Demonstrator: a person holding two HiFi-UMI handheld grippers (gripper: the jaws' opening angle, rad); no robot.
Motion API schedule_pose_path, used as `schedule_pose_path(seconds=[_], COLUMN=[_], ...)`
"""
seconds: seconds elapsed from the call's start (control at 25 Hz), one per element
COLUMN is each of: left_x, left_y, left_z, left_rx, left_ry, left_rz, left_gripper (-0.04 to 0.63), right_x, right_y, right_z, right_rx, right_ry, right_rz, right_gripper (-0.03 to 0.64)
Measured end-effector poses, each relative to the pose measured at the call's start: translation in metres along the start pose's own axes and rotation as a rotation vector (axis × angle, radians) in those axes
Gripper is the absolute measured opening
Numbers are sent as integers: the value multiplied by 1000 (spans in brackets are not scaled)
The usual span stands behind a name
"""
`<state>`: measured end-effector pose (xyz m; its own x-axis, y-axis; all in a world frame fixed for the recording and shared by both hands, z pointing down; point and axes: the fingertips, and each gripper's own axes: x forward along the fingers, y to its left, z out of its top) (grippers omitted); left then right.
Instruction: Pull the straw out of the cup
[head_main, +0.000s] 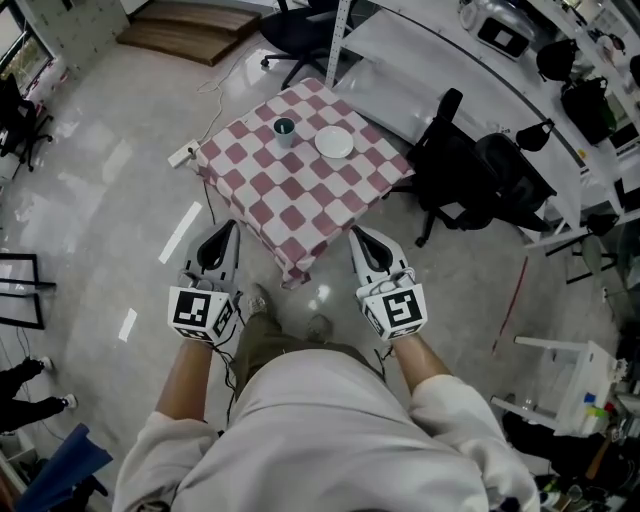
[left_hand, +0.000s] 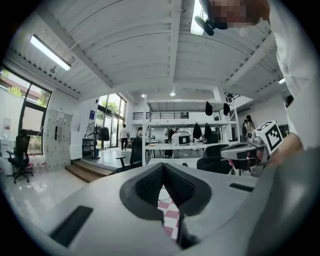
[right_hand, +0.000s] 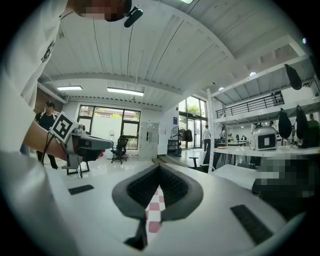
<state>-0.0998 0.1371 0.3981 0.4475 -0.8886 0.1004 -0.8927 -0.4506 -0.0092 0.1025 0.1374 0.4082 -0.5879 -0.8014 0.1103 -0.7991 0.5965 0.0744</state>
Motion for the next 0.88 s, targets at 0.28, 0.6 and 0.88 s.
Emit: schedule_pose_path(seconds=[0.28,0.6,0.88], left_x=[31,85,129], left_y=[21,73,117], left_z=[-4,-8,-14], left_rx=[-8,-24,-23], left_ry=[8,16,39], left_rz=[-19,-87,-172], left_gripper=[3,5,5], right_x=[32,95,152], right_y=[-13,-32,-45], right_z=[-6,-2,8], right_rx=[9,8,8], right_ry=[28,52,63], right_rz=[-12,-85,-165], right_gripper=[3,3,3])
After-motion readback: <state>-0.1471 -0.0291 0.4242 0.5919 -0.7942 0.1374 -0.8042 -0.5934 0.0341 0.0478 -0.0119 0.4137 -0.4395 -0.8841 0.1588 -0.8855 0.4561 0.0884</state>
